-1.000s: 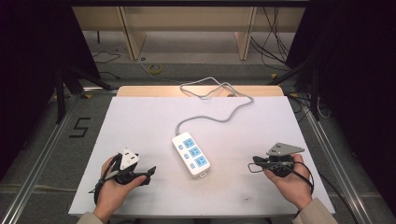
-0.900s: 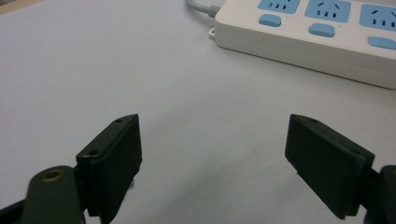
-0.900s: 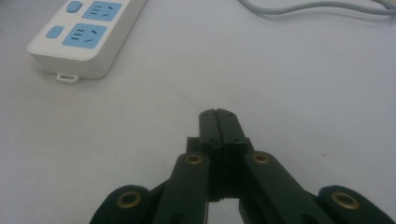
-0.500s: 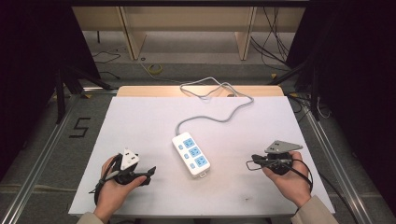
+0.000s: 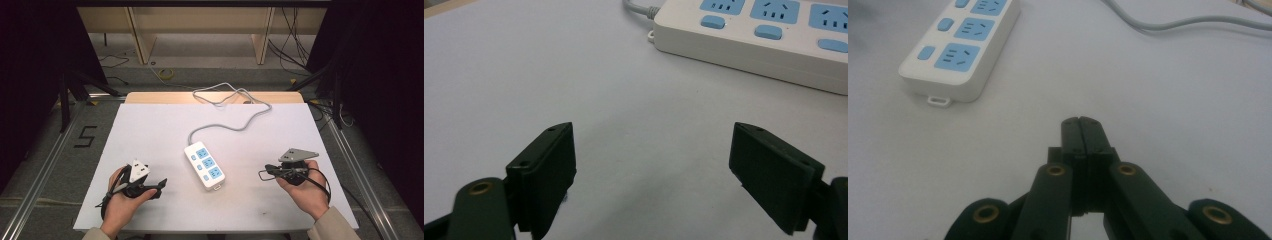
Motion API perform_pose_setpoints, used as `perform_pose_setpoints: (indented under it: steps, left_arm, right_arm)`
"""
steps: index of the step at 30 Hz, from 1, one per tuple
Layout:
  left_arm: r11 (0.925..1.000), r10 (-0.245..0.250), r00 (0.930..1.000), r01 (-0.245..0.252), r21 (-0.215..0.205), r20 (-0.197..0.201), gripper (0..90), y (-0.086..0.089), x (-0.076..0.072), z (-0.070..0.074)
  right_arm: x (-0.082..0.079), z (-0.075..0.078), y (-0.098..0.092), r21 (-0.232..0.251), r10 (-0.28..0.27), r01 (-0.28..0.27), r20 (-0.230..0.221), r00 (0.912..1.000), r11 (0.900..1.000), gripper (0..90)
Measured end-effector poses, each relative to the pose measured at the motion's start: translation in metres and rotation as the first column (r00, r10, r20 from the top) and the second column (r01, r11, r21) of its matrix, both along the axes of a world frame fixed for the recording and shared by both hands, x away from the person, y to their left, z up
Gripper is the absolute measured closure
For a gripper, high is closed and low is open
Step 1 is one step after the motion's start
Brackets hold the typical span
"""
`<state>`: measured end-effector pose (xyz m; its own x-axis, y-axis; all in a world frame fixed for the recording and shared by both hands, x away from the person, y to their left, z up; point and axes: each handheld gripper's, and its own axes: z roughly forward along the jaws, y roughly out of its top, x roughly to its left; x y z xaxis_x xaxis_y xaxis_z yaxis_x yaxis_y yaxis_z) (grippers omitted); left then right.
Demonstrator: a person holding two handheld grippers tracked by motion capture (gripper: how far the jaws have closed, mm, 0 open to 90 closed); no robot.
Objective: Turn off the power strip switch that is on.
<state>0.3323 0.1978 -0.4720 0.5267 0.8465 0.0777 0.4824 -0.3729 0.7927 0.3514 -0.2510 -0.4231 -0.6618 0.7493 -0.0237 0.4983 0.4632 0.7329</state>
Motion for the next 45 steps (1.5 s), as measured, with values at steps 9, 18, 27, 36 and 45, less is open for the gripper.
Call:
perform_pose_setpoints:
  steps: [9,18,27,36,45]
  left_arm:
    - [1.0,-0.002,1.0,0.002,0.004,0.0,18.6,0.0,0.0,0.0]
    - [1.0,-0.002,1.0,0.002,0.005,0.0,18.7,0.0,0.0,0.0]
    - [1.0,-0.003,1.0,0.003,0.008,-0.002,18.7,0.0,0.0,0.0]
    - [1.0,-0.002,1.0,0.002,0.007,-0.003,18.8,-0.001,0.0,0.0]
    - [1.0,-0.002,1.0,0.002,0.009,-0.002,18.8,-0.001,0.0,0.0]
  right_arm:
    - [0.003,0.003,0.004,-0.004,0.012,-0.012,-0.008,0.9999,1.0,90.0]
    - [0.005,0.004,0.015,-0.013,0.034,-0.034,-0.025,0.9991,0.999,90.0]
    - [0.008,0.006,0.021,-0.015,0.043,-0.043,-0.029,0.9987,0.999,90.0]
    - [0.01,0.007,0.028,-0.018,0.052,-0.053,-0.033,0.9981,0.998,90.0]
    - [0.013,0.007,0.035,-0.026,0.065,-0.066,-0.041,0.997,0.997,90.0]
